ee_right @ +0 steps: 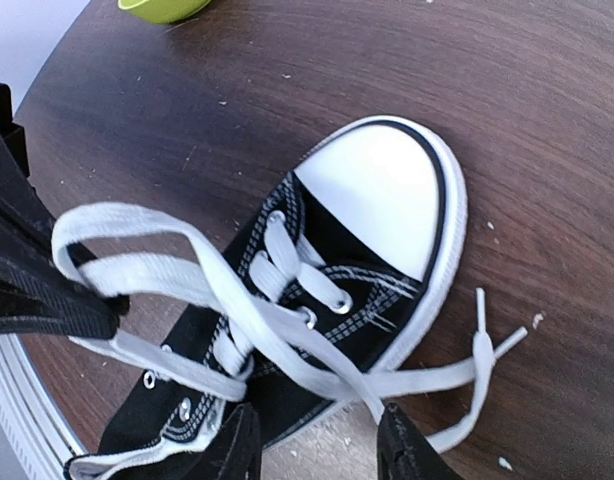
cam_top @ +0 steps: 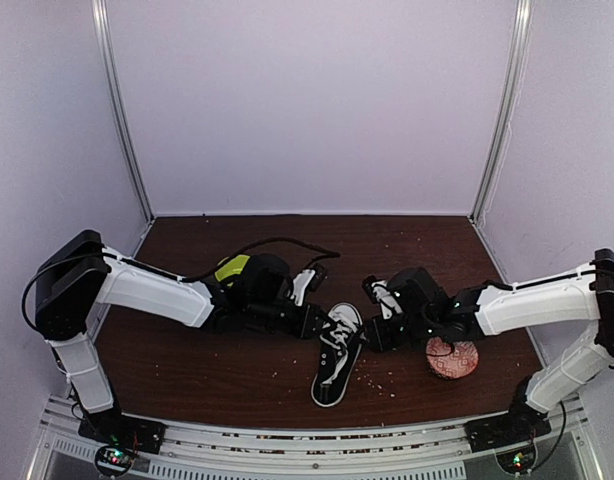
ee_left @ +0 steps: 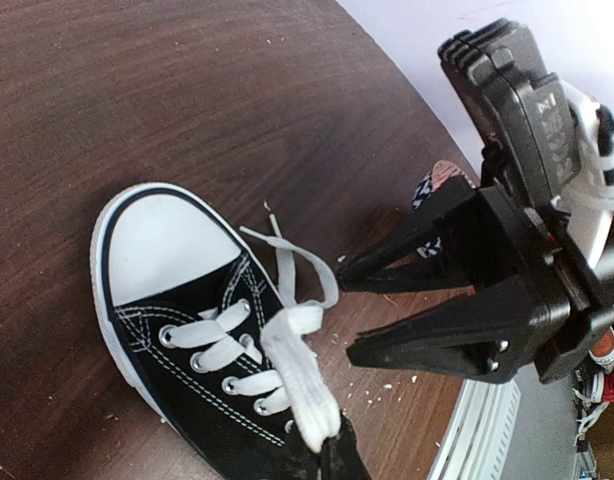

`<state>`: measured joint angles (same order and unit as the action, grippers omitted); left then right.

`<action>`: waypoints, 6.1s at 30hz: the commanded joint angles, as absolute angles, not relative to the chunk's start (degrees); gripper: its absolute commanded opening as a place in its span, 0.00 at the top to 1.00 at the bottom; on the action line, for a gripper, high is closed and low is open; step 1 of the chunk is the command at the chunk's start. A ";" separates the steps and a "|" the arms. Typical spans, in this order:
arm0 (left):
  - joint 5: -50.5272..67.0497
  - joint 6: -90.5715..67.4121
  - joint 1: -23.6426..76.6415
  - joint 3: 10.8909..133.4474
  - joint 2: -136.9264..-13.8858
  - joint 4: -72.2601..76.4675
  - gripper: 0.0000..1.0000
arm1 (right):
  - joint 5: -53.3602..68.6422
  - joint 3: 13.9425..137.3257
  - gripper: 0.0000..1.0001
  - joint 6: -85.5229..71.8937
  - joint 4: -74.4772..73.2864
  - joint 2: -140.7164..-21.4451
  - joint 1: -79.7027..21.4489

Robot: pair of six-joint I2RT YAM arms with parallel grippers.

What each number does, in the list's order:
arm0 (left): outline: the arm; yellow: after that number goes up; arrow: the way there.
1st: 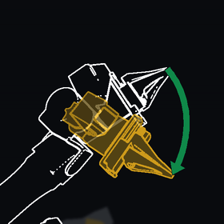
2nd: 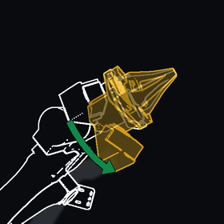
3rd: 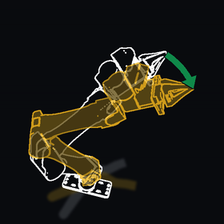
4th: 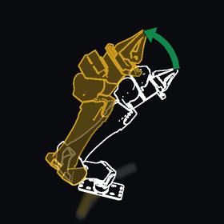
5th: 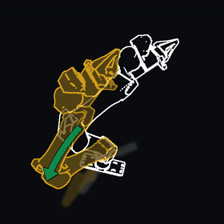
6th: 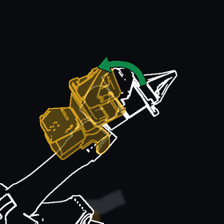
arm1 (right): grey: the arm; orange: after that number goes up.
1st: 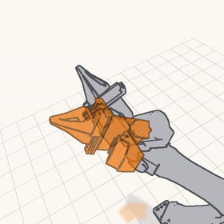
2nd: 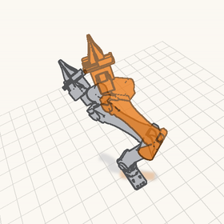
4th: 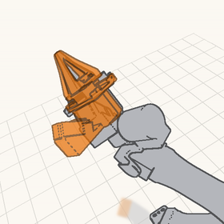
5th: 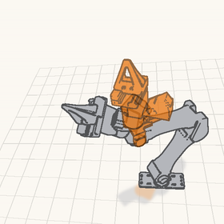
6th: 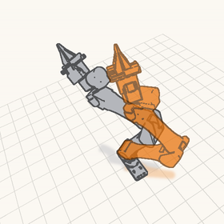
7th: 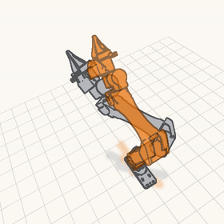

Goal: Tie the shoes

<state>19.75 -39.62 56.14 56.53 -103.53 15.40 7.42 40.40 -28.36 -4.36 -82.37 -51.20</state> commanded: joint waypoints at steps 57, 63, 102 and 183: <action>19.75 -39.16 56.78 57.32 -103.47 16.93 1.00 | -5.58 57.34 0.48 -30.91 -16.83 -90.17 -43.40; 20.15 -39.13 56.78 57.57 -104.05 17.31 1.00 | -3.23 53.00 0.52 -36.04 -19.75 -91.87 -44.43; 18.90 -40.21 56.78 57.12 -103.01 18.81 1.00 | -1.01 50.12 1.00 -26.61 -8.05 -62.51 -60.00; 22.15 -34.64 58.53 54.69 -99.83 21.65 1.00 | 6.97 37.17 0.67 -23.23 28.74 -90.43 -54.64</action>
<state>18.74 -35.46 56.97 53.15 -101.56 21.21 11.75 37.36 -21.47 22.76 -89.47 -55.51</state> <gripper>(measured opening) 0.019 0.348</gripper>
